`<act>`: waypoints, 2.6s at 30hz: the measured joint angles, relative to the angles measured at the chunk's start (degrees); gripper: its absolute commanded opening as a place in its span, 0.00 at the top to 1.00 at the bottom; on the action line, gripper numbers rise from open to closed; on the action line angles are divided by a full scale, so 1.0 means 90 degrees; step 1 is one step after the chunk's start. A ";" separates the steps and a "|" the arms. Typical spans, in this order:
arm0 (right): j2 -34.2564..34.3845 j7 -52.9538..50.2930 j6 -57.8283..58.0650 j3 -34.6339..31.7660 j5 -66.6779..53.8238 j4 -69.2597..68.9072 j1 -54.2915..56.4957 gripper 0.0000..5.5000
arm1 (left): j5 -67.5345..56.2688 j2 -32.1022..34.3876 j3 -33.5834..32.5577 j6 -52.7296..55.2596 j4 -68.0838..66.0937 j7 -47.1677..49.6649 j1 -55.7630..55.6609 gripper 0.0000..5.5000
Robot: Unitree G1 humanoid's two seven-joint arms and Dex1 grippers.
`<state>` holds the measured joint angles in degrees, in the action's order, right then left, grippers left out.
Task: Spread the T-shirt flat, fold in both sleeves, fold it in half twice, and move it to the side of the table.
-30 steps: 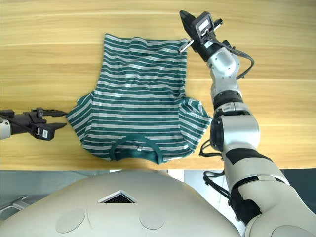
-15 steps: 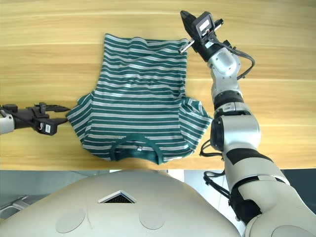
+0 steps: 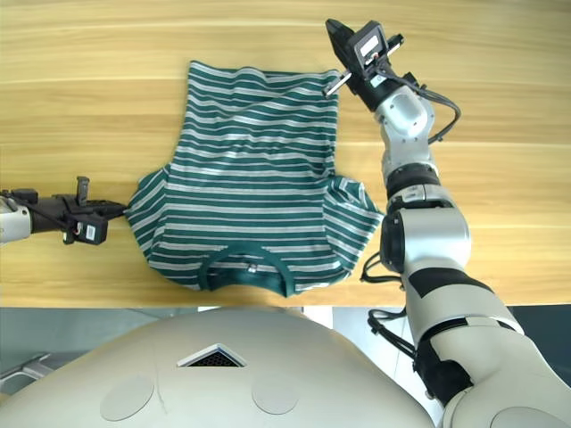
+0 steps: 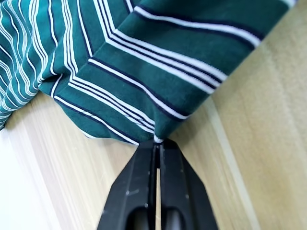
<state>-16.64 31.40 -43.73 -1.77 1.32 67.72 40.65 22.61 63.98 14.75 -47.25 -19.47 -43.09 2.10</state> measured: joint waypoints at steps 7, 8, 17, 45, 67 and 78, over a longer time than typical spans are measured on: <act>0.0001 0.0000 -0.0002 0.0002 0.0000 0.0001 -0.0002 1.00 | -0.0497 0.0117 -0.0257 -0.0042 0.0399 -0.0021 0.0018 0.99; 0.0001 0.0000 -0.0002 0.0001 0.0000 0.0001 -0.0003 1.00 | -0.0528 0.0149 -0.0285 -0.0039 0.0456 -0.0022 0.0014 0.99; 0.0007 0.0000 -0.0007 0.0005 0.0000 -0.0001 -0.0057 1.00 | -0.0675 0.0155 -0.0495 -0.0008 0.1039 -0.0022 0.0008 0.99; 0.0049 0.0093 -0.0036 0.0005 0.0000 -0.0081 -0.0146 1.00 | -0.0669 -0.1488 0.0855 0.0274 0.1145 -0.0854 -0.1274 0.99; 0.0193 0.0095 -0.0076 0.0007 0.0000 -0.0240 -0.0157 1.00 | -0.0490 -0.2018 0.1259 0.0936 0.0676 -0.1176 -0.1533 0.79; 0.0209 0.0073 -0.0086 0.0007 0.0000 -0.0245 -0.0159 1.00 | -0.1833 -0.1847 0.1090 0.1246 0.1232 -0.1876 -0.1387 0.46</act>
<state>-14.76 32.05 -44.50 -1.71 1.32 65.51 39.22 6.12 47.37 24.56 -36.04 -8.38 -59.97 -10.39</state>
